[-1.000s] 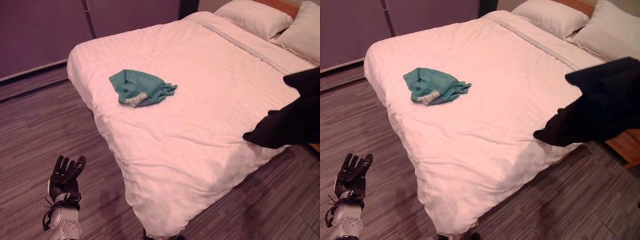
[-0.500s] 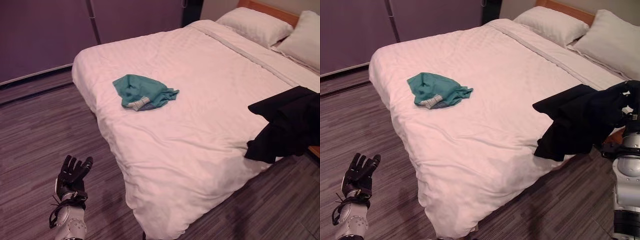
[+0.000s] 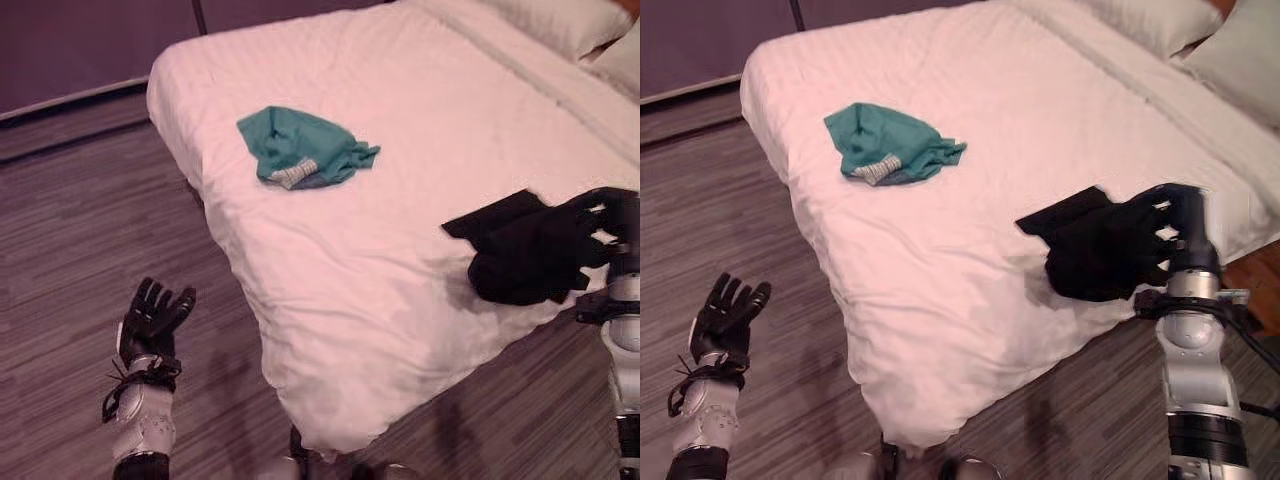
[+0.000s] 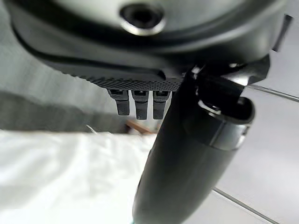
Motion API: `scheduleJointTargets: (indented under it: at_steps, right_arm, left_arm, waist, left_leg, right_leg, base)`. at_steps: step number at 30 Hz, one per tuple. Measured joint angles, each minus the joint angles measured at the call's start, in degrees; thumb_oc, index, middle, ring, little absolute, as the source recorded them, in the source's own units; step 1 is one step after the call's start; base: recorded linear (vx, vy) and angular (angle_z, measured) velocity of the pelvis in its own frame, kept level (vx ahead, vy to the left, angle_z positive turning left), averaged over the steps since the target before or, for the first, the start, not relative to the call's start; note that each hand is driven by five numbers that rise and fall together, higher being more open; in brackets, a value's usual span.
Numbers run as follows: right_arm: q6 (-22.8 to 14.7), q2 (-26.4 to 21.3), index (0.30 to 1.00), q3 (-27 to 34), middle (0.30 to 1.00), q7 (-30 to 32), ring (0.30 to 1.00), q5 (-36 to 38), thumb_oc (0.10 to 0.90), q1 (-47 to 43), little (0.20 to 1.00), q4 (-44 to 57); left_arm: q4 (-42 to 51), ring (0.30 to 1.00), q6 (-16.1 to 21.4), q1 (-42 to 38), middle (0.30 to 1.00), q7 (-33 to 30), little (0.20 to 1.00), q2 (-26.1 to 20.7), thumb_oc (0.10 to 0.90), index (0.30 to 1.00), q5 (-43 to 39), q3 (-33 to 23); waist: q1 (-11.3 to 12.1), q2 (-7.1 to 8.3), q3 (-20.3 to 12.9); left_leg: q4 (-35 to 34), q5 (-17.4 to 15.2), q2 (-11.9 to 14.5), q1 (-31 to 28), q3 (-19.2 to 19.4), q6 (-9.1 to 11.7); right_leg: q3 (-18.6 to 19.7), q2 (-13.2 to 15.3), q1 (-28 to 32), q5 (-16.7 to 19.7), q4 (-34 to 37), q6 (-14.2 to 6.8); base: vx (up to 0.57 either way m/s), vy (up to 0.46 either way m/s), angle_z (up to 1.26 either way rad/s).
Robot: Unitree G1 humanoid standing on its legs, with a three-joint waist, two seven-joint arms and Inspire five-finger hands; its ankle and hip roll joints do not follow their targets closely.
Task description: Pick up bed clothes into laundry basket.
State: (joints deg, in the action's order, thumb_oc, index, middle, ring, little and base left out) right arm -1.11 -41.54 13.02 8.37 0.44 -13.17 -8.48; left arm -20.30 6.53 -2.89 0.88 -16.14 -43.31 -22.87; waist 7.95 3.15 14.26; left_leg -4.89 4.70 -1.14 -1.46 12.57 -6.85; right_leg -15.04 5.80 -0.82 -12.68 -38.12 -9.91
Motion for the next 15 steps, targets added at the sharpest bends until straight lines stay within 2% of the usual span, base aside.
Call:
scheduleJointTargets:
  at_steps: [1,2,3,4,5,6,7,8,9,10,11,12,13,14,15]
  right_arm:
    - [0.01,0.01,0.300,-1.41,0.300,-0.07,0.300,0.02,0.400,-2.39,0.300,0.07]
    - [-0.09,0.27,0.300,-2.83,0.300,-0.19,0.300,0.01,0.400,-5.23,0.300,0.16]
    - [-1.22,0.35,0.300,-2.48,0.300,-0.12,0.300,0.08,0.400,-5.78,0.300,1.08]
    - [-1.42,0.41,0.300,-1.10,0.300,0.67,0.300,0.15,0.400,-5.83,0.300,0.63]
    - [-0.78,0.64,0.300,-1.00,0.300,0.83,0.300,0.25,0.400,-5.37,0.300,-0.92]
    - [-0.82,0.62,0.300,-0.94,0.300,0.86,0.300,0.36,0.400,-5.27,0.300,-1.15]
    - [-1.17,0.31,0.300,-0.35,0.300,1.02,0.300,0.40,0.400,-5.38,0.300,-1.90]
    - [-0.85,0.27,0.300,0.28,0.300,1.17,0.300,0.48,0.400,-5.39,0.300,-2.23]
    - [-0.52,0.05,0.300,0.35,0.300,1.24,0.300,0.65,0.400,-5.51,0.300,-2.22]
    - [-0.45,-0.05,0.300,0.44,0.300,1.39,0.300,0.92,0.400,-5.60,0.300,-2.25]
    - [-0.44,-0.25,0.300,-0.08,0.300,1.21,0.300,1.01,0.400,-5.73,0.300,-2.06]
    - [-0.47,-0.25,0.300,-0.23,0.300,1.09,0.300,1.10,0.400,-5.71,0.300,-1.73]
    - [-0.52,-0.34,0.300,-0.19,0.300,1.17,0.300,1.13,0.400,-5.76,0.300,-1.73]
    - [-0.54,-0.80,0.300,0.29,0.300,1.18,0.300,1.43,0.400,-5.87,0.300,-2.18]
    - [-0.54,-0.79,0.300,0.25,0.300,1.18,0.300,1.67,0.400,-5.76,0.300,-2.17]
  left_arm:
    - [1.19,0.900,0.23,1.54,0.900,0.15,0.900,-0.12,0.800,0.900,-0.15,-2.47]
    - [1.21,0.900,0.97,2.73,0.900,-0.13,0.900,-0.81,0.800,0.900,-0.59,-4.64]
    - [-0.05,0.900,0.92,3.26,0.900,-0.94,0.900,-1.35,0.800,0.900,-1.13,-6.79]
    - [-2.10,0.900,0.84,3.49,0.900,-1.29,0.900,-0.66,0.800,0.900,-1.66,-7.95]
    - [-4.60,0.900,0.64,5.38,0.900,-1.52,0.900,-0.38,0.800,0.900,-1.69,-8.05]
    - [-5.05,0.900,0.63,5.90,0.900,-1.52,0.900,-0.38,0.800,0.900,-1.67,-7.77]
    - [-6.25,0.900,0.54,5.39,0.900,-1.56,0.900,-0.22,0.800,0.900,-1.65,-6.65]
    - [-6.51,0.900,0.03,4.98,0.900,-1.57,0.900,-0.09,0.800,0.900,-1.65,-5.36]
    - [-6.15,0.900,-0.06,4.52,0.900,-1.48,0.900,-0.52,0.800,0.900,-1.61,-4.35]
    - [-6.13,0.900,-0.27,3.73,0.900,-1.52,0.900,-0.22,0.800,0.900,-1.61,-3.52]
    - [-6.10,0.900,-0.47,3.27,0.900,-1.47,0.900,-0.27,0.800,0.900,-1.58,-3.28]
    - [-6.09,0.900,-0.47,2.69,0.900,-1.59,0.900,-0.35,0.800,0.900,-1.57,-3.57]
    - [-5.96,0.900,-0.44,2.36,0.900,-1.57,0.900,-0.36,0.800,0.900,-1.57,-3.66]
    - [-5.11,0.900,-0.10,1.19,0.900,-1.70,0.900,-0.18,0.800,0.900,-1.42,-3.83]
    - [-4.48,0.900,-0.07,0.87,0.900,-1.72,0.900,-0.26,0.800,0.900,-1.25,-4.04]
  waist:
    - [2.71,1.02,-0.40]
    - [5.74,2.92,-1.13]
    - [5.33,4.87,-2.35]
    - [4.36,5.67,-2.61]
    - [4.34,5.26,-2.56]
    - [4.34,4.68,-2.40]
    - [4.15,3.04,-1.42]
    - [4.14,1.95,-0.68]
    - [5.00,2.74,-0.58]
    - [4.96,1.82,-0.14]
    - [5.25,1.88,-0.03]
    - [4.71,2.00,0.12]
    - [3.98,1.69,0.27]
    - [3.50,1.29,0.32]
    - [3.24,1.17,0.30]
  left_leg:
    - [0.01,0.02,0.42,0.09,4.02,0.50]
    - [0.16,-0.13,-0.01,0.58,7.39,0.68]
    - [0.66,0.04,-1.09,2.34,7.21,1.44]
    - [0.84,0.57,-1.97,2.65,6.40,1.96]
    - [3.84,0.87,0.13,3.75,6.57,1.84]
    - [5.08,1.36,0.89,4.82,6.21,1.86]
    - [6.64,2.61,2.84,6.13,4.19,1.19]
    - [7.05,5.10,4.11,7.37,0.91,3.45]
    - [7.07,7.89,2.99,9.17,-4.56,7.04]
    - [6.34,9.82,3.96,10.10,-11.49,10.68]
    - [6.37,8.74,4.36,10.41,-14.35,13.55]
    - [7.18,7.06,5.51,10.45,-10.44,14.51]
    - [7.62,6.60,6.14,10.50,-8.85,14.49]
    - [9.68,4.67,9.86,7.59,-8.03,16.21]
    - [9.86,3.89,11.86,5.46,-6.19,16.25]
  right_leg:
    - [-3.37,1.00,1.78,-1.00,4.47,2.04]
    - [-7.20,2.05,4.61,0.12,14.28,2.82]
    - [-6.05,0.03,9.60,0.26,27.25,2.70]
    - [-3.92,-0.81,13.60,1.11,35.56,4.11]
    - [-1.58,-2.71,14.35,2.13,37.24,5.56]
    - [-1.57,-3.71,13.66,2.32,36.36,5.89]
    - [-0.73,-4.86,10.92,1.89,31.67,7.20]
    - [0.63,-5.14,9.12,0.90,32.06,8.69]
    - [2.18,-4.13,7.16,3.06,34.43,12.01]
    - [0.50,-4.51,6.94,4.56,34.24,13.11]
    - [-0.17,-4.38,6.03,5.51,34.90,13.84]
    - [-1.94,-4.43,6.48,6.73,36.54,14.17]
    - [-2.37,-4.62,6.76,7.26,37.31,14.19]
    - [-3.80,-4.71,6.23,8.39,37.85,14.96]
    - [-4.36,-5.34,6.54,8.93,38.66,15.30]
  base:
    - [-0.16,-0.156,-2.10]
    - [-0.09,-0.139,-1.85]
    - [-0.17,-0.190,-0.97]
    - [-0.37,-0.201,-0.06]
    - [-0.41,-0.161,0.16]
    - [-0.43,-0.121,0.03]
    - [-0.26,-0.030,0.29]
    - [-0.26,-0.001,0.33]
    - [-0.23,0.029,0.39]
    - [-0.16,0.036,0.27]
    - [-0.17,0.074,0.51]
    - [-0.09,0.089,0.58]
    - [-0.09,0.087,0.73]
    - [-0.03,0.146,0.60]
    - [-0.02,0.158,0.64]
